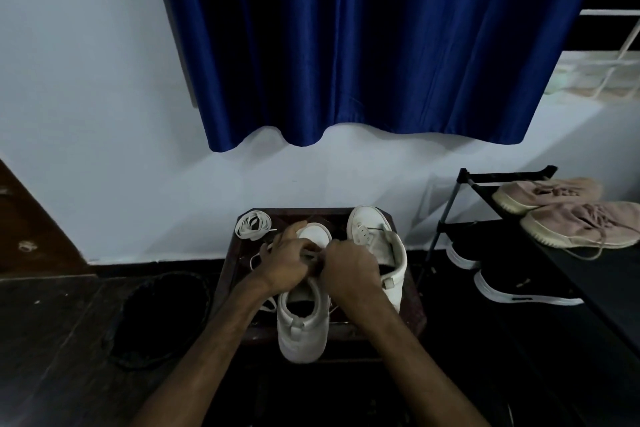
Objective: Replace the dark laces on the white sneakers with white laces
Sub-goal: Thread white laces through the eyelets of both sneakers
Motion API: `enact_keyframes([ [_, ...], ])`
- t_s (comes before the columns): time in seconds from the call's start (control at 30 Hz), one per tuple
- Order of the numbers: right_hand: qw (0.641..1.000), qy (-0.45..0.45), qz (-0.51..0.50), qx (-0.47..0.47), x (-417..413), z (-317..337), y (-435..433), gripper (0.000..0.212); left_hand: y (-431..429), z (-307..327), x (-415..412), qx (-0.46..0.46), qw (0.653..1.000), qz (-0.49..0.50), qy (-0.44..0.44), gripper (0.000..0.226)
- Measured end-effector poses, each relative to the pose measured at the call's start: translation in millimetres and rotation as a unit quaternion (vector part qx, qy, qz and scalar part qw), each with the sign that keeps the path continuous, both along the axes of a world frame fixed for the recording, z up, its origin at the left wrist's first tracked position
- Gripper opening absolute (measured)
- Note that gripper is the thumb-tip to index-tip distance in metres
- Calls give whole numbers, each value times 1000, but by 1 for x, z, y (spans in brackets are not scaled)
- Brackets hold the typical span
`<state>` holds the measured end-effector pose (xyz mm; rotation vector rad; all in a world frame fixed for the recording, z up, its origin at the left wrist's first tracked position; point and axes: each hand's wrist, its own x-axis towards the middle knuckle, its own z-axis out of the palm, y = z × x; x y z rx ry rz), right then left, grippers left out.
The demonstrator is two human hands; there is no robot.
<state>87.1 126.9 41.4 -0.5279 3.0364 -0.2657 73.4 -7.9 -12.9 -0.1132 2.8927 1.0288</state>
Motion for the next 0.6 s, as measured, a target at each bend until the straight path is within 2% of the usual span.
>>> enact_keyframes([
  [0.13, 1000, 7, 6, 10, 3, -13, 0, 25, 1, 0, 0, 10, 1000, 4, 3, 31],
  [0.3, 995, -79, 16, 51, 20, -9, 24, 29, 1, -3, 1, 0, 1000, 14, 10, 34],
  [0.47, 999, 25, -17, 25, 5, 3, 8, 22, -1, -7, 0, -6, 1000, 9, 26, 32],
  [0.6, 1000, 13, -6, 28, -5, -2, -8, 24, 2, -5, -1, -10, 1000, 18, 20, 30],
])
